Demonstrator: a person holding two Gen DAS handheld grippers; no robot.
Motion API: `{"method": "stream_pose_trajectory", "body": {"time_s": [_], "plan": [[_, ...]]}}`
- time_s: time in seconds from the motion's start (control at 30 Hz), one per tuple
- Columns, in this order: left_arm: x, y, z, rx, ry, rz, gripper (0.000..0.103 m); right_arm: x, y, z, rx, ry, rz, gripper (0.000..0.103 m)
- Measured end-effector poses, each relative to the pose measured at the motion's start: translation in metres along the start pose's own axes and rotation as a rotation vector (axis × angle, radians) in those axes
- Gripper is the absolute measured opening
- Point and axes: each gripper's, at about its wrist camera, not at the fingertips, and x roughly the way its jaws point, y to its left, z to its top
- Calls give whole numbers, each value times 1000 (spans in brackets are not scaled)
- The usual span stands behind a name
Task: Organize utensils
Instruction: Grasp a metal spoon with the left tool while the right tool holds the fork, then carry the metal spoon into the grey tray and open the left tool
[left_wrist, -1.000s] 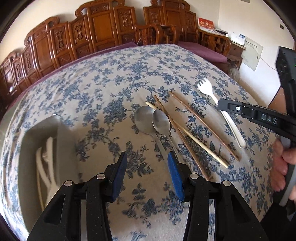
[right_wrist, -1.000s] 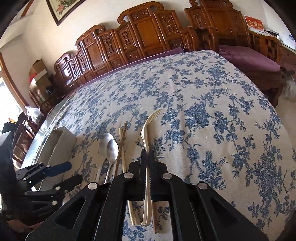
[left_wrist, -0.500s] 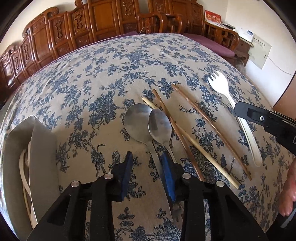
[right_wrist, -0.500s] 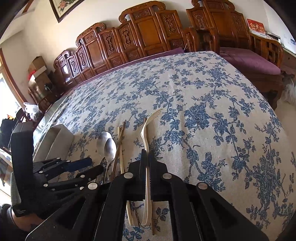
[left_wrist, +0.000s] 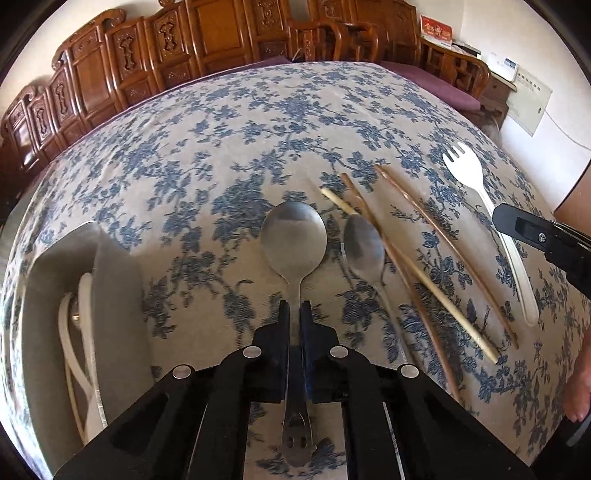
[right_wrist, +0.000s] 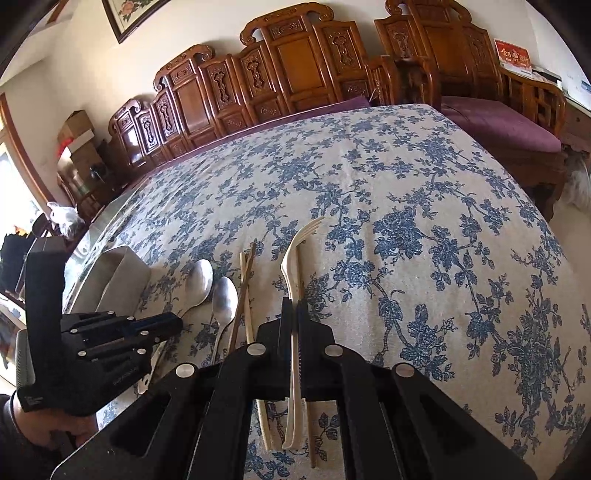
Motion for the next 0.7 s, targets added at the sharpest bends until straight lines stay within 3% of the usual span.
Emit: {"method": "stream_pose_trajectory", "body": {"time_s": [0.7], "plan": [[-82,31,-10,-16,-120,37,5,-4,56,-7,-120,-11,50,4]]}}
